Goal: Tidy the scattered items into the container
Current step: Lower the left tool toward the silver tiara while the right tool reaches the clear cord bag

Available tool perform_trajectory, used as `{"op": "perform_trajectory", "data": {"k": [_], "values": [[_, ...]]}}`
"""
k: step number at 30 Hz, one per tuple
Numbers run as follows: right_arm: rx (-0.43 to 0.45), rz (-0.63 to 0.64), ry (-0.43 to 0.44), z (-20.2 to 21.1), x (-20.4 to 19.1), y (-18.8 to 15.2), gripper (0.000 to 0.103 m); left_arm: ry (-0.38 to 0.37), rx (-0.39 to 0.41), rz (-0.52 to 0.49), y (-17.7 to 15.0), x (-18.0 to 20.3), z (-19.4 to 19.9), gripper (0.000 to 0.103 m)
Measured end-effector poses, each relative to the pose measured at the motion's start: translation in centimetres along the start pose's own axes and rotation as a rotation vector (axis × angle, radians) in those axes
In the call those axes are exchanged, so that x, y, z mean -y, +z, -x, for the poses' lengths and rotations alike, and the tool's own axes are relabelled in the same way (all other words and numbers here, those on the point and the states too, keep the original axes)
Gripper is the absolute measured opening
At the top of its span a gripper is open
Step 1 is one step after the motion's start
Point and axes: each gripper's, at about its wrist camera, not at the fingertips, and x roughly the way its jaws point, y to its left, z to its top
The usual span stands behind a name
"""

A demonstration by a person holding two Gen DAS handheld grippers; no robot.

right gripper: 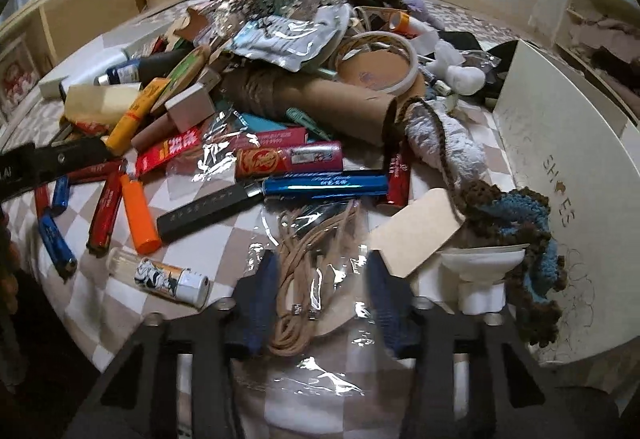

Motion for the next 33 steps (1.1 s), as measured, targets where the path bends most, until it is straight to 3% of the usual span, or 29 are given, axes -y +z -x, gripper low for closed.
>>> {"op": "perform_trajectory", "data": {"k": [2, 5, 20, 25, 33], "values": [[0.003, -0.053, 0.059, 0.1, 0.8, 0.2, 0.022, 0.0, 0.002, -0.002, 0.0, 0.0, 0.0, 0.101], [-0.004, -0.13, 0.163, 0.0, 2.1, 0.3, 0.016, -0.002, 0.008, -0.012, 0.0, 0.3, 0.0, 0.101], [0.019, -0.302, 0.562, 1.8, 3.6, -0.2, 0.012, -0.014, 0.021, -0.078, -0.2, 1.7, -0.1, 0.101], [0.051, -0.316, 0.622, 3.3, 4.5, 0.7, 0.012, -0.03, 0.033, -0.093, -0.1, 2.1, 0.1, 0.101], [0.156, -0.301, 0.603, 5.2, 6.8, 3.7, 0.011, -0.07, 0.105, -0.188, 2.0, 4.6, 0.5, 0.1]]}}
